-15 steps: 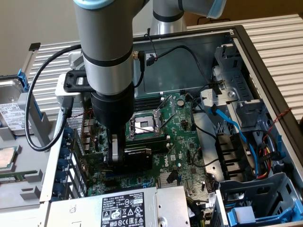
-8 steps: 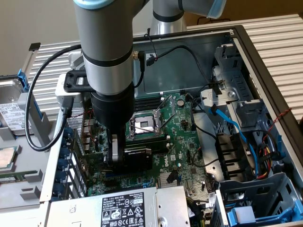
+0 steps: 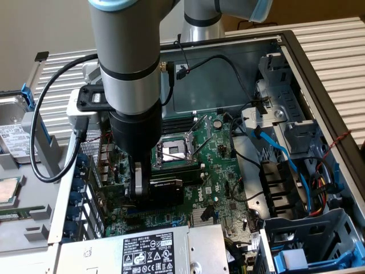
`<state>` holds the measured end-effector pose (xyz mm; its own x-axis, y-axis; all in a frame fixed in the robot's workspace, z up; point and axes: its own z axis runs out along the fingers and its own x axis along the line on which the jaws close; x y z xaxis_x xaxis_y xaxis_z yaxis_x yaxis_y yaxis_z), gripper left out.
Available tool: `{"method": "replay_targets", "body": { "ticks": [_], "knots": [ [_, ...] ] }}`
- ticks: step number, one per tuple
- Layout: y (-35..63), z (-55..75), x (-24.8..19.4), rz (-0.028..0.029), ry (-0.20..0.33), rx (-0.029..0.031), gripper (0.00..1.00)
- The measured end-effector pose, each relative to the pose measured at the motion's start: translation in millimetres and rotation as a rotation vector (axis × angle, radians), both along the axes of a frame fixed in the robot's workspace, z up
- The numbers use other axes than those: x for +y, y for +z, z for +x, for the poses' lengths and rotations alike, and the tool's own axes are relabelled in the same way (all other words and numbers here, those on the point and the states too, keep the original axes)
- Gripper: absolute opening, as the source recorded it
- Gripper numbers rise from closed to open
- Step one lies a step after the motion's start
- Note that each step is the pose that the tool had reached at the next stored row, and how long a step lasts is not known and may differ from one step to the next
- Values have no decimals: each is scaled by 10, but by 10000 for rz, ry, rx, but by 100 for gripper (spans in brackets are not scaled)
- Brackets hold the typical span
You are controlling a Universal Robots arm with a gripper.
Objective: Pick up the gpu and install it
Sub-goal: 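Insert the gpu into the slot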
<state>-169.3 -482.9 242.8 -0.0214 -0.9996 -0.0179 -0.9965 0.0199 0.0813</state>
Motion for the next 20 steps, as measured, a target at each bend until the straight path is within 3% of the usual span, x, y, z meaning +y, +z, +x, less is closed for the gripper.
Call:
{"method": "replay_targets", "body": {
  "ticks": [6, 10, 18, 19, 20],
  "knots": [
    [-5, -1, 1, 9, -2, -4, 28],
    [0, 0, 0, 0, 0, 0, 47],
    [0, 0, 0, 0, 0, 0, 49],
    [0, 0, 0, 0, 0, 0, 55],
    [0, 0, 0, 0, 0, 0, 55]
  ]
}}
